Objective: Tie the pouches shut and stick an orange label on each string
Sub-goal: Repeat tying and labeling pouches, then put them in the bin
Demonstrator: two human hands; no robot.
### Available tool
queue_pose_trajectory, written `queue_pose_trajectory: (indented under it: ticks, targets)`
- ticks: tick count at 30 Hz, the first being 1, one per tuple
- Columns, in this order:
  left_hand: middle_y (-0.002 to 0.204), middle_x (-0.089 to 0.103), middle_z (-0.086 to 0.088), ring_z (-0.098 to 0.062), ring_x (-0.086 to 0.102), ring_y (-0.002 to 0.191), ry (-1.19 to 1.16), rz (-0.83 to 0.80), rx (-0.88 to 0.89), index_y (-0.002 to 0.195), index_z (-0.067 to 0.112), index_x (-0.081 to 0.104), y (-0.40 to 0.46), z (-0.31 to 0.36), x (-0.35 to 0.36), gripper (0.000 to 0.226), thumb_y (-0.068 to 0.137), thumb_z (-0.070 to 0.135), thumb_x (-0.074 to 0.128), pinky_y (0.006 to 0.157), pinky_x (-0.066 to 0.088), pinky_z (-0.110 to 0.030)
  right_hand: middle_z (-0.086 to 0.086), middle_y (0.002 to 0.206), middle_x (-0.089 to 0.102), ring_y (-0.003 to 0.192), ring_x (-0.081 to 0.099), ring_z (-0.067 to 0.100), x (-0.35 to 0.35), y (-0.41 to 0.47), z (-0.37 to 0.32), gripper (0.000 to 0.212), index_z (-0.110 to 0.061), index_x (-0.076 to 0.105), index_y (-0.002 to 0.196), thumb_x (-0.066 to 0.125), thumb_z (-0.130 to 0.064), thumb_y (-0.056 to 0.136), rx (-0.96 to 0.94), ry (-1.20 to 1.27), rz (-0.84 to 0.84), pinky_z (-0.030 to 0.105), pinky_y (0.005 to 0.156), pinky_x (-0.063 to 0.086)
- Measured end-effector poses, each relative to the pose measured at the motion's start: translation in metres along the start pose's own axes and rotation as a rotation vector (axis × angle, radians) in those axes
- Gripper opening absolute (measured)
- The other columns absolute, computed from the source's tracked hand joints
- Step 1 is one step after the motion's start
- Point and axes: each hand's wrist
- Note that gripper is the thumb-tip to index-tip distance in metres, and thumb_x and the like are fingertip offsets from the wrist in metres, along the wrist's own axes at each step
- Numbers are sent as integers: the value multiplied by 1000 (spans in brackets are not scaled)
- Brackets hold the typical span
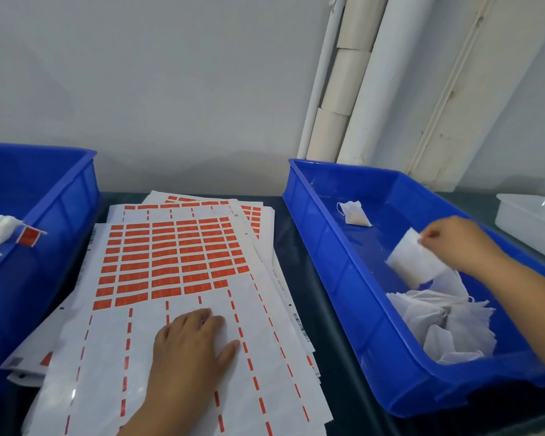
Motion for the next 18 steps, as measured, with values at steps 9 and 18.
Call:
queue_pose_trajectory:
  ticks: [9, 18]
  targets:
    - [123, 55, 19, -3, 55, 102, -376, -7, 0, 119, 40, 54, 15, 12, -37, 40, 82, 56, 56, 80, 48, -15, 5, 78, 70, 66, 66, 12, -31, -46, -137, 16, -14, 68, 75, 61, -9, 90, -146, 987, -150, 19, 52, 52]
    - [77, 66, 23, 3, 64, 75, -990, 164, 87, 84, 35, 63, 28, 8, -78, 40, 57, 65, 61, 57, 48, -6, 4, 86, 73, 66, 72, 14, 62, -90, -226, 14, -20, 64, 78, 62, -14, 91, -47, 1142, -337, 30, 66, 61]
Point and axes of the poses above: each hand's wrist, its own y-axis towards the middle knuckle, its own x-axis out of the palm, z = x × y
